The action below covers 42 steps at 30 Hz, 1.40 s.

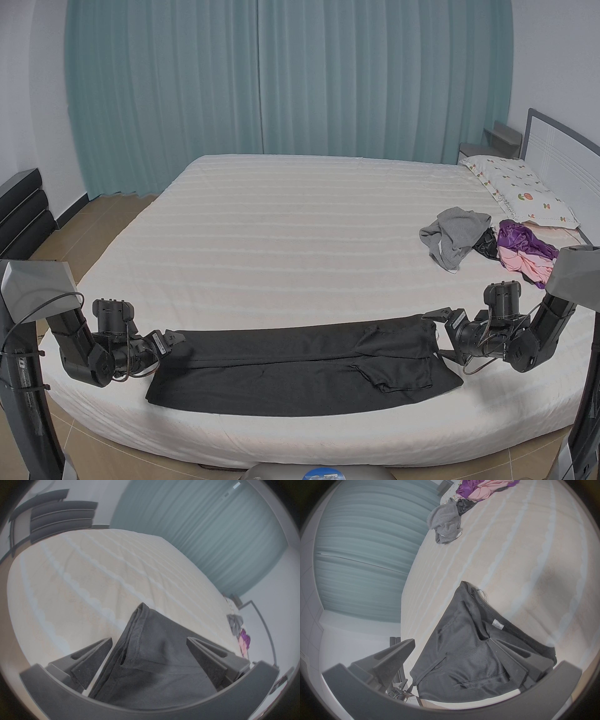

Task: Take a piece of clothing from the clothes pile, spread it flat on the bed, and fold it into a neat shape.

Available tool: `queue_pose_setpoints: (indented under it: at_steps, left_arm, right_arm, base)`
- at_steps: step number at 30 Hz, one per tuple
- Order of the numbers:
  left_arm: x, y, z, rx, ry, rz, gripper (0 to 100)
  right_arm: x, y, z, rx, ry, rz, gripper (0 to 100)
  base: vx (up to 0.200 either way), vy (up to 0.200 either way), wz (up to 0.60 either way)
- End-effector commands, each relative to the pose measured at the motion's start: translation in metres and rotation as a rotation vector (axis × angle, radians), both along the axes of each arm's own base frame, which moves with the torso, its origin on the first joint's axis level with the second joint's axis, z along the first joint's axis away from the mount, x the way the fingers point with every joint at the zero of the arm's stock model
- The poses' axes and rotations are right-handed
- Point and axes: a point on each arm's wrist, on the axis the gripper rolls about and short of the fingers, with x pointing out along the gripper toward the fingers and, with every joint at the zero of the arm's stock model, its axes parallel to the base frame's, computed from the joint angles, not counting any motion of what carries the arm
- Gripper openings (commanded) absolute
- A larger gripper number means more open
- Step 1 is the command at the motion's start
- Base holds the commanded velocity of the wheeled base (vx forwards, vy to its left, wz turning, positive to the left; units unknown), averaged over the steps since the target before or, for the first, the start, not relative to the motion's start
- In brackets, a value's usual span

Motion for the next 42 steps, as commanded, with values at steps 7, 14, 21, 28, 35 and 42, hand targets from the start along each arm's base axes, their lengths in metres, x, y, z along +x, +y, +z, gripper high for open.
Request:
queue_pose_setpoints:
  at_steps: [7,14,21,28,35,42]
  left_arm:
    - [0.015,-0.002,-0.023,0.089,0.027,-0.085,100]
    - [0.015,-0.003,-0.034,0.161,0.038,-0.091,100]
    - [0.013,-0.009,-0.037,0.170,0.047,-0.107,100]
    - [0.013,-0.010,-0.037,0.169,0.047,-0.109,0]
    - [0.014,-0.010,-0.036,0.163,0.043,-0.104,0]
    - [0.015,-0.006,-0.032,0.157,0.028,-0.082,0]
  right_arm:
    - [-0.001,0.001,-0.007,-0.005,0.019,0.007,100]
    - [-0.001,0.002,-0.007,-0.005,0.019,0.011,100]
    - [-0.001,0.002,-0.007,-0.005,0.019,0.011,100]
    - [-0.001,0.002,-0.007,-0.009,0.016,0.015,100]
    - [-0.001,0.002,-0.007,-0.011,0.017,0.016,100]
    - [-0.001,0.002,-0.007,-0.013,0.016,0.017,100]
  base:
    - [0.000,0.000,0.00]
    - [0.000,0.000,0.00]
    - [0.000,0.000,0.00]
    - [0.000,0.000,0.00]
    - [0.000,0.000,0.00]
    - [0.000,0.000,0.00]
